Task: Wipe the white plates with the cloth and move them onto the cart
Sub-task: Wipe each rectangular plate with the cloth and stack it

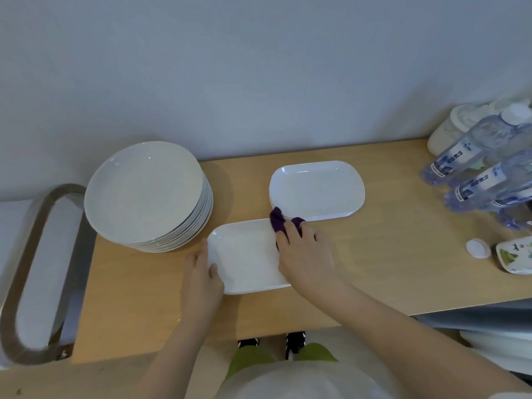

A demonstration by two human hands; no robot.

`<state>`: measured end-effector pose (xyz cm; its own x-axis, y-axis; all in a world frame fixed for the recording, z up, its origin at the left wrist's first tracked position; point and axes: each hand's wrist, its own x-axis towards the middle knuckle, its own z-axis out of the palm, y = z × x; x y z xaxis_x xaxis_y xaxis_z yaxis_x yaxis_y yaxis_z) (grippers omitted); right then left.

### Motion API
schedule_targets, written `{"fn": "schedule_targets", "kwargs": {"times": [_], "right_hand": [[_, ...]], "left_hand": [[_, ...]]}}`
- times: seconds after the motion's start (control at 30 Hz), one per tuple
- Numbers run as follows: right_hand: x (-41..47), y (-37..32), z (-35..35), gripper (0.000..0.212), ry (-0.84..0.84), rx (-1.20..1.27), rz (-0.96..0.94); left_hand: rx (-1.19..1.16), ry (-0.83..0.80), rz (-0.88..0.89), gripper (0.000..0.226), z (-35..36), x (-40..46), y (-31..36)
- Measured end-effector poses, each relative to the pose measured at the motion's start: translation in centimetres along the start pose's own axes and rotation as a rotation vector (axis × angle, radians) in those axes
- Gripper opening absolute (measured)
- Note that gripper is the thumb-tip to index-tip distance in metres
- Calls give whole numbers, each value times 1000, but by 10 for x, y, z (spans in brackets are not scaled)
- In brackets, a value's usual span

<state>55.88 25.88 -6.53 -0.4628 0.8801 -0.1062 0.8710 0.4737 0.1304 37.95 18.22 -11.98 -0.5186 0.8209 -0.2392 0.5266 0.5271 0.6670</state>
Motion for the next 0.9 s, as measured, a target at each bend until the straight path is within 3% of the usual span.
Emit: {"fn": "schedule_targets", "kwargs": {"times": [0.2,0.4,0.57,0.73,0.9], "right_hand": [[-5,-25,3,25,-94,33,210],[-2,-32,11,40,-122,101,62],[-3,-52,10,43,-119,464,100],[1,-62,7,46,-93,762,-9],[5,-35,-2,36,-7,909,51]], "left_hand": [[66,-59,65,60,-5,5,4],[132,-78,72,64,-5,4,5],[156,-88,108,65,-8,5,5],[172,-125,106,64,-17,5,10],[134,-172,83,61,-27,11,15]]}}
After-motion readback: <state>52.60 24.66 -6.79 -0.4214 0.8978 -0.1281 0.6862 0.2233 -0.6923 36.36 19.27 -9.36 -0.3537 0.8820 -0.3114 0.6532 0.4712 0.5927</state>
